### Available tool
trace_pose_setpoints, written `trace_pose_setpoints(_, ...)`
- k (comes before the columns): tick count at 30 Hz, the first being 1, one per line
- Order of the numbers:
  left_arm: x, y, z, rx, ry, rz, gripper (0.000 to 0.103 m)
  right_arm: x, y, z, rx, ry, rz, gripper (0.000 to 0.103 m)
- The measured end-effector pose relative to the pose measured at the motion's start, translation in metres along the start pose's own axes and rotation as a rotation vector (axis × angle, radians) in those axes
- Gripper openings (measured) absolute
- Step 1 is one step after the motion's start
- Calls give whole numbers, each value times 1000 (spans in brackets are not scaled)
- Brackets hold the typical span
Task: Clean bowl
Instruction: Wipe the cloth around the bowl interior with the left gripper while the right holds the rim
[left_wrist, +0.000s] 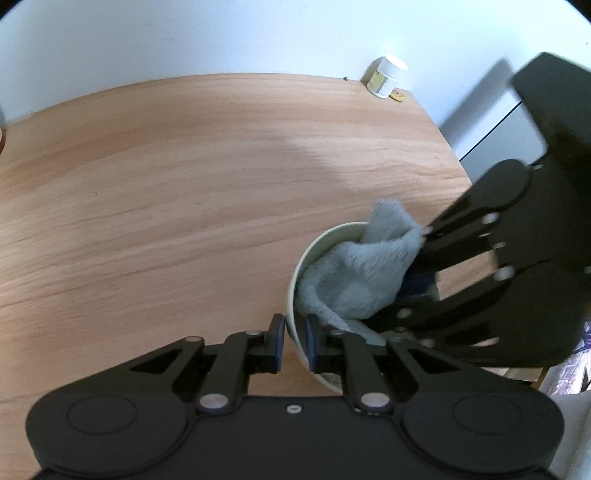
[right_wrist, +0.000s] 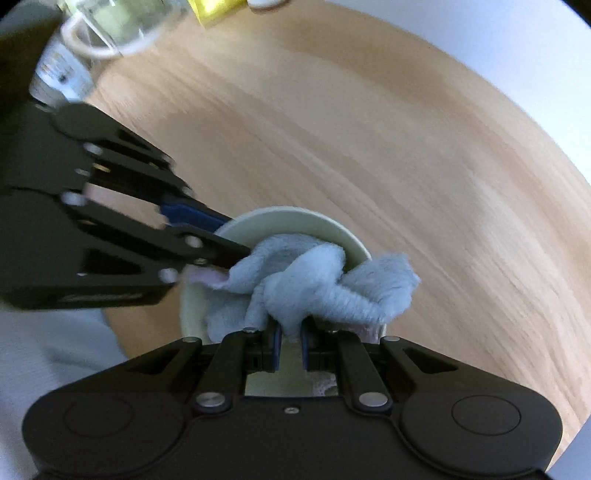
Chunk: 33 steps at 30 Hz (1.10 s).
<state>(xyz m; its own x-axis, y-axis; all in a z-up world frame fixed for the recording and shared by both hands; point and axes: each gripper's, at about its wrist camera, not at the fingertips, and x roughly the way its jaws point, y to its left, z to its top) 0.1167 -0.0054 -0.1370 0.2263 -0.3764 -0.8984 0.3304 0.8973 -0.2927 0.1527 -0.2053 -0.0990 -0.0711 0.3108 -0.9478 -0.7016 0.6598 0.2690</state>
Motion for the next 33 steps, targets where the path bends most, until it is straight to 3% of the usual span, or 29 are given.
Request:
trace_pose_setpoints(5, 1, 8, -1, -52, 10, -29, 12, -28, 9, -11, -39, -6, 75, 11)
trace_pose_setpoints(18, 5, 17, -4, -128, 19, -33, 6, 9, 19, 1, -133, 84, 70, 11)
trace_pose_setpoints(28, 4, 24, -9, -153, 19, -32, 6, 21, 3, 0, -50, 65, 47, 11)
trace_pose_setpoints(33, 6, 23, -6, -148, 23, -29, 6, 18, 6, -3, -72, 79, -51, 10)
